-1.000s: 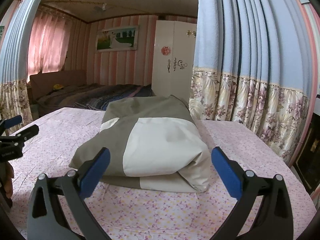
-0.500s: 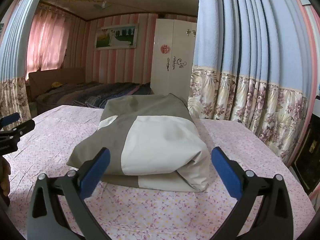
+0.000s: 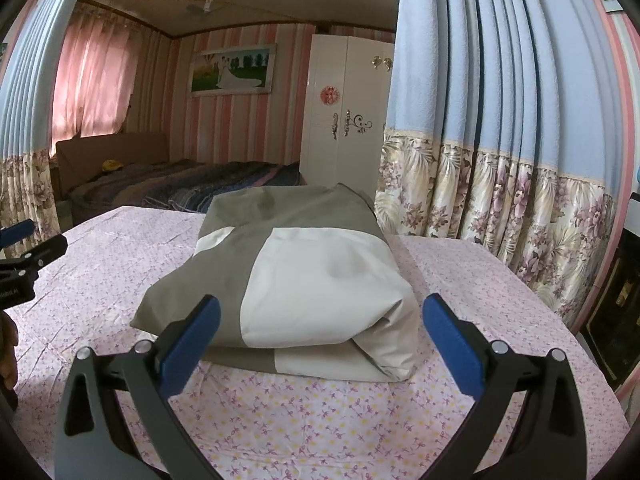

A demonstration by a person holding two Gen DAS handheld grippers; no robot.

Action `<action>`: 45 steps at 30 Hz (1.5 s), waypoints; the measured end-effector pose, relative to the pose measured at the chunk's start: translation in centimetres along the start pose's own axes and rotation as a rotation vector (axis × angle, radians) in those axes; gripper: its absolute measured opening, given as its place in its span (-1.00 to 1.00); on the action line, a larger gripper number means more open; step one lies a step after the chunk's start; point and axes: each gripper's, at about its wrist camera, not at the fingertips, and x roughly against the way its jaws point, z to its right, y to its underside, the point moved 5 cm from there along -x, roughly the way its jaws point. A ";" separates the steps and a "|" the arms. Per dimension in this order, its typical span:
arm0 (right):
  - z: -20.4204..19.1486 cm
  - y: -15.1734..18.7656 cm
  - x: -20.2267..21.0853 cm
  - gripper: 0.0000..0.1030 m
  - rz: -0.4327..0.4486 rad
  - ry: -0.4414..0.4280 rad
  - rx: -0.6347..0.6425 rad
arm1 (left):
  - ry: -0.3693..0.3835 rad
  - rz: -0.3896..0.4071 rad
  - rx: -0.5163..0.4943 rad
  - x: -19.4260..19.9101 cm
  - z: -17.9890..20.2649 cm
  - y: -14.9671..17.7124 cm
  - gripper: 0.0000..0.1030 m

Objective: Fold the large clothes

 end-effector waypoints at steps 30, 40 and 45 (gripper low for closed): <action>0.0 0.3 -0.1 0.96 -0.009 0.006 0.012 | -0.044 0.000 0.049 0.2 -1.0 -0.4 0.94; 0.1 0.4 -0.2 0.96 -0.014 0.008 0.016 | -0.043 0.004 0.076 0.3 -1.0 -0.4 0.94; 0.2 0.4 -0.3 0.96 -0.014 0.008 0.017 | -0.042 0.042 0.053 0.9 -0.4 -0.8 0.94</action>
